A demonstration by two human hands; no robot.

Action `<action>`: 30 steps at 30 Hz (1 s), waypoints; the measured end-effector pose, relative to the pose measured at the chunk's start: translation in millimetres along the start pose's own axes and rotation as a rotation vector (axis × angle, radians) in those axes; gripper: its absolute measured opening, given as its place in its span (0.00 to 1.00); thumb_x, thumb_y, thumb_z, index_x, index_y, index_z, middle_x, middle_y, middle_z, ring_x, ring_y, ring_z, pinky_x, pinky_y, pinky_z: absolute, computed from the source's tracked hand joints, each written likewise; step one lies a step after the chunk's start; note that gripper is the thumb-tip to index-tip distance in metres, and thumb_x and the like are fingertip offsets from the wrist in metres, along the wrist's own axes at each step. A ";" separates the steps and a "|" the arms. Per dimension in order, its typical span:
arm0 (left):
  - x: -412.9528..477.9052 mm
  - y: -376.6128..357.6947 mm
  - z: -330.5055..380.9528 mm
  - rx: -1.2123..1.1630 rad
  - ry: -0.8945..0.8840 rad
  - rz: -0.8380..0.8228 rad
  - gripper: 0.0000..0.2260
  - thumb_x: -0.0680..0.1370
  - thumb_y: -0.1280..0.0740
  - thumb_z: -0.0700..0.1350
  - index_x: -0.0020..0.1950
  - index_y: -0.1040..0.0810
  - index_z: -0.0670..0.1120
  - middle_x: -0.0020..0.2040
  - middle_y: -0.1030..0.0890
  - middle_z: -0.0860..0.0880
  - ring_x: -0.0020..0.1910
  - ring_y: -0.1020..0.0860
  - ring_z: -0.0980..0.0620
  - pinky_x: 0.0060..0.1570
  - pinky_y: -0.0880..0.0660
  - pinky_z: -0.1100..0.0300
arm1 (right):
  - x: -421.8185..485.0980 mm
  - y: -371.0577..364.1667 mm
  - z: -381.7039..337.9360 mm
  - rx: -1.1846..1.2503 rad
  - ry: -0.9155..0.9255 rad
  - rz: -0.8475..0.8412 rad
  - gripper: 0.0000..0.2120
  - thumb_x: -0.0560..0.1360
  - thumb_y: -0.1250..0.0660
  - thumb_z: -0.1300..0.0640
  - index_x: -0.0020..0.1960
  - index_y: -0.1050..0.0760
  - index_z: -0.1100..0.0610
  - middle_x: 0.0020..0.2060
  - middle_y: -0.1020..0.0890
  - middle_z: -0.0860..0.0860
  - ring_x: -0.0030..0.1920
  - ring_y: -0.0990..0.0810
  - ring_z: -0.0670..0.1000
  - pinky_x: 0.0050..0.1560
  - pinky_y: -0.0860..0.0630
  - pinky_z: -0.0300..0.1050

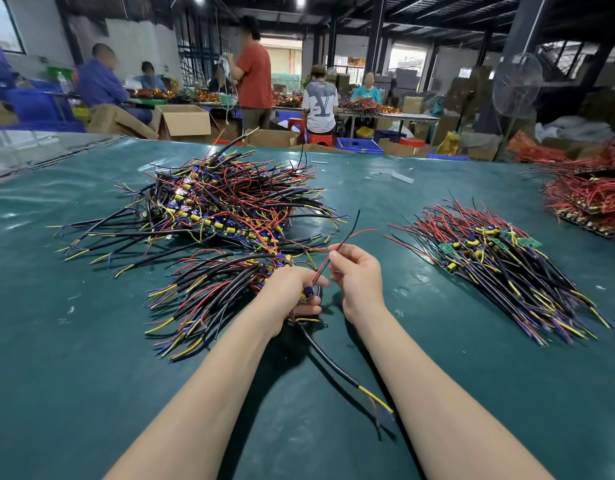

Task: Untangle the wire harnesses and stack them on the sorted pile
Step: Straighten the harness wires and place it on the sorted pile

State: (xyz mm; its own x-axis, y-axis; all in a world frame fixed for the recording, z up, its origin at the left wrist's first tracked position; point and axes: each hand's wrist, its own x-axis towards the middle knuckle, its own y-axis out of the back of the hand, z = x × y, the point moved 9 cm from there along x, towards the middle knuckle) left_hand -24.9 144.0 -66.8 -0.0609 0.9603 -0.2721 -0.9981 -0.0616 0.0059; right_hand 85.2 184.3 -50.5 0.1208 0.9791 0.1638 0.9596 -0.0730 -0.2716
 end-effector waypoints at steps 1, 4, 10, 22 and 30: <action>-0.2 0.4 0.0 0.017 0.014 0.005 0.11 0.76 0.44 0.33 0.40 0.25 0.40 0.37 0.31 0.45 0.28 0.29 0.53 0.21 0.28 0.68 | -0.6 -0.9 0.9 0.013 -0.007 -0.001 0.13 0.75 0.39 0.71 0.36 0.27 0.57 0.28 0.28 0.50 0.29 0.32 0.45 0.28 0.33 0.31; -1.1 -0.5 0.7 0.045 0.000 -0.017 0.12 0.76 0.46 0.34 0.38 0.26 0.43 0.30 0.23 0.49 0.22 0.31 0.58 0.18 0.38 0.71 | -1.8 -1.4 6.2 0.163 -0.097 -0.022 0.11 0.75 0.39 0.71 0.37 0.25 0.58 0.23 0.25 0.46 0.24 0.29 0.42 0.26 0.32 0.31; 2.1 -1.7 0.4 -0.016 -0.093 -0.114 0.13 0.78 0.45 0.39 0.42 0.22 0.44 0.22 0.31 0.54 0.19 0.36 0.59 0.18 0.46 0.70 | -1.8 -3.3 13.2 0.411 -0.265 -0.066 0.11 0.75 0.41 0.72 0.38 0.26 0.60 0.21 0.24 0.47 0.21 0.27 0.42 0.24 0.28 0.32; -3.2 -2.7 17.0 0.247 -0.408 0.074 0.08 0.76 0.35 0.40 0.38 0.21 0.46 0.14 0.35 0.53 0.16 0.38 0.59 0.20 0.41 0.69 | 5.0 17.2 -2.4 0.273 -0.077 0.130 0.12 0.76 0.40 0.71 0.37 0.27 0.60 0.20 0.24 0.49 0.19 0.28 0.41 0.22 0.28 0.33; 0.9 -9.5 9.1 0.163 -0.310 -0.041 0.10 0.78 0.42 0.35 0.45 0.22 0.43 0.15 0.34 0.54 0.16 0.38 0.60 0.17 0.43 0.71 | 8.1 34.8 -20.7 0.125 0.070 0.197 0.14 0.75 0.40 0.72 0.34 0.28 0.58 0.22 0.25 0.49 0.20 0.29 0.41 0.21 0.28 0.34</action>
State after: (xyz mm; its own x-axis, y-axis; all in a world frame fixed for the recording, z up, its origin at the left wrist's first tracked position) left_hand -15.6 147.9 -58.3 0.0035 0.9996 0.0294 -0.9868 -0.0013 0.1619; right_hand 124.8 185.8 -39.0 0.3236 0.9325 0.1604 0.8775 -0.2324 -0.4195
